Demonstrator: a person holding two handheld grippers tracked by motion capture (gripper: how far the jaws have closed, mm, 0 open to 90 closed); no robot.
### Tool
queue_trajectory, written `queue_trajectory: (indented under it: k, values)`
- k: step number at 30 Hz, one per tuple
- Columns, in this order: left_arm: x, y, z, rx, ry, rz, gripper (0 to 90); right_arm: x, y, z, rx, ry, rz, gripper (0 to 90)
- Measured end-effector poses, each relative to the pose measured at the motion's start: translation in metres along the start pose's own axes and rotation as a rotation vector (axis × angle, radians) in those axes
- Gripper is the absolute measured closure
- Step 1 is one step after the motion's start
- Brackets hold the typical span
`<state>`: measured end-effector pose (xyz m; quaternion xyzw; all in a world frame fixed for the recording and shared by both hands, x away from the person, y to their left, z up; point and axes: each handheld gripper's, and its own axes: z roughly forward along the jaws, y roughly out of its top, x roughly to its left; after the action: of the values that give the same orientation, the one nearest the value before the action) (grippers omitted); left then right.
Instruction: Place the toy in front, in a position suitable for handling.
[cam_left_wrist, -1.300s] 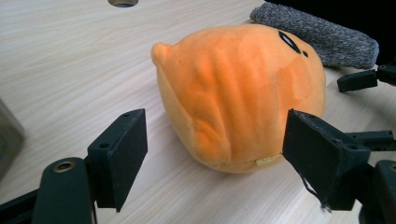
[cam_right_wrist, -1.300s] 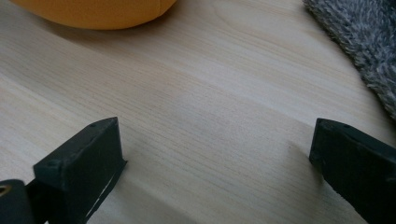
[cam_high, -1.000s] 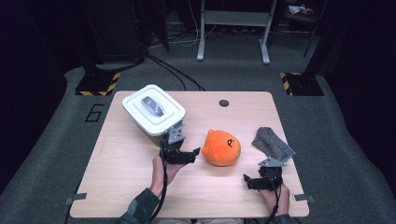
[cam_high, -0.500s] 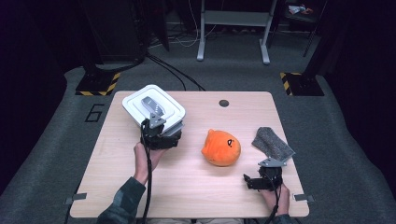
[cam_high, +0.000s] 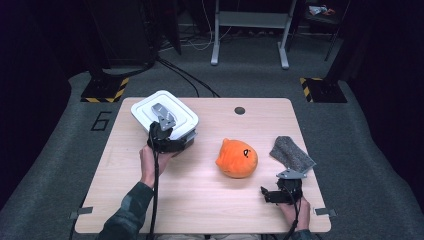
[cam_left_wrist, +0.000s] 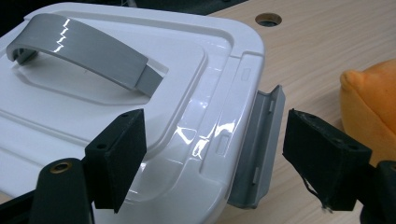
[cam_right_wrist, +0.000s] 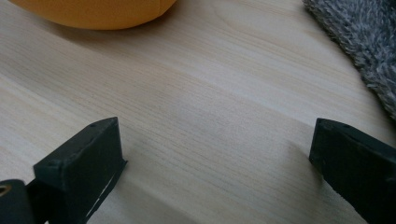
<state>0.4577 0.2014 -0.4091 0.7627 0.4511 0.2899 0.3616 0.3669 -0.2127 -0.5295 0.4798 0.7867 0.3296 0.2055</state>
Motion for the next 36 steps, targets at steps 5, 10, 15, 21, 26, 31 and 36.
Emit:
queue_trajectory:
  k: [5,10,15,21,26,31,36]
  values:
    - [0.009,-0.004,0.004,0.025,0.025,-0.018,21.5,0.000,0.000,0.000,-0.004,-0.002,0.001,1.8]
    - [0.014,-0.007,0.004,0.015,0.029,-0.018,20.7,0.000,0.000,0.000,-0.001,0.000,0.000,1.8]
    - [0.016,-0.008,0.004,0.019,0.030,-0.008,20.4,0.000,0.000,0.000,-0.007,-0.003,-0.001,1.8]
    - [0.024,-0.009,0.004,0.022,0.038,0.002,20.2,0.000,0.000,0.000,-0.005,-0.003,0.001,1.8]
    - [0.030,-0.010,0.004,0.020,0.040,0.012,20.0,0.000,0.000,0.000,-0.006,-0.002,0.001,1.8]
    - [0.035,-0.011,0.005,0.019,0.043,0.021,19.9,0.000,0.000,0.000,-0.006,-0.002,0.001,1.8]
    - [0.041,-0.011,0.006,0.019,0.046,0.026,19.8,0.000,0.000,0.000,-0.005,-0.003,0.002,1.8]
